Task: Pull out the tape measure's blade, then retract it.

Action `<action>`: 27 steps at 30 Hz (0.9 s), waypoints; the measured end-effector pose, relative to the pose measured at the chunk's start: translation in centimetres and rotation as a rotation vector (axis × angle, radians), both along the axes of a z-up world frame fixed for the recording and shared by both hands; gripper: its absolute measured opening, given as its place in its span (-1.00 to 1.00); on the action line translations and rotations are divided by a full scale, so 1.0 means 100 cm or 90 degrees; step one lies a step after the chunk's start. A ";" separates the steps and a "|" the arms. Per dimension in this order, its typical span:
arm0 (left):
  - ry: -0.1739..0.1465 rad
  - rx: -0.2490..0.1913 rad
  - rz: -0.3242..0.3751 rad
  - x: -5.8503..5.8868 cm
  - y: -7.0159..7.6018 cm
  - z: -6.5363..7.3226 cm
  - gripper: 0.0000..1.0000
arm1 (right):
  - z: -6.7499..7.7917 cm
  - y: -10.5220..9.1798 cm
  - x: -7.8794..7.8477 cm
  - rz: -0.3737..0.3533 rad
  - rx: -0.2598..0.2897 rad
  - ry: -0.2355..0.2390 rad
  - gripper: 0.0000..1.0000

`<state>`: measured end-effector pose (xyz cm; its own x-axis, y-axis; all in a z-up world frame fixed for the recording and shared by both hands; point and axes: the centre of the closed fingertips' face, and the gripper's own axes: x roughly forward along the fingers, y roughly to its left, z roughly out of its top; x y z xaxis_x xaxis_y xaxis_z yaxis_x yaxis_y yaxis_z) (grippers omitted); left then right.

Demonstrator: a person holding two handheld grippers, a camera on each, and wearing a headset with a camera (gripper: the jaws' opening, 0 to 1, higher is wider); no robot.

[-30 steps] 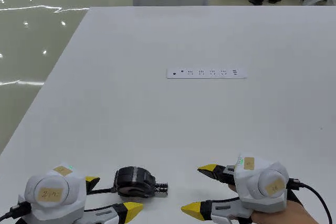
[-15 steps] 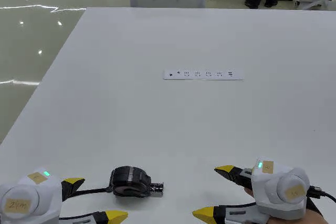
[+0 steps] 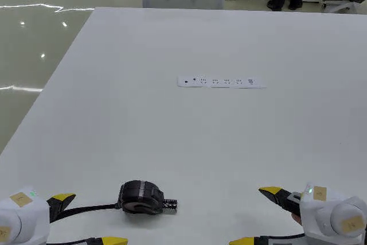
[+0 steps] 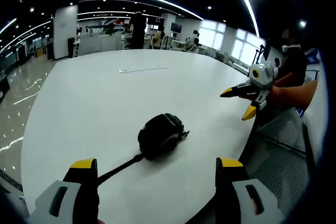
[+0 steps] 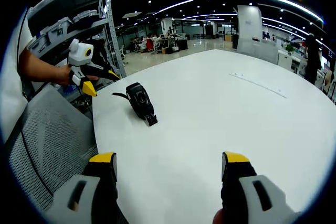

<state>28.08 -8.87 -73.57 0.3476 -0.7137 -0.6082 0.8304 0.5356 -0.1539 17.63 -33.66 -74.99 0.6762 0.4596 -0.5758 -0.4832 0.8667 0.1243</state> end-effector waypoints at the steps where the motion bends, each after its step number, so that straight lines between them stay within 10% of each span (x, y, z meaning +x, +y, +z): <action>1: 0.003 -0.001 0.000 -0.001 0.001 0.000 0.80 | 0.000 -0.002 -0.002 -0.004 -0.001 0.000 0.65; 27: 0.001 0.020 -0.004 -0.007 0.016 -0.004 0.91 | -0.003 -0.027 -0.030 -0.055 -0.016 0.017 0.86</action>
<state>27.38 -7.29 -73.92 0.3426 -0.6962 -0.6308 0.8333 0.5353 -0.1383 14.68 -36.41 -75.31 0.6973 0.3853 -0.6044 -0.4028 0.9081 0.1141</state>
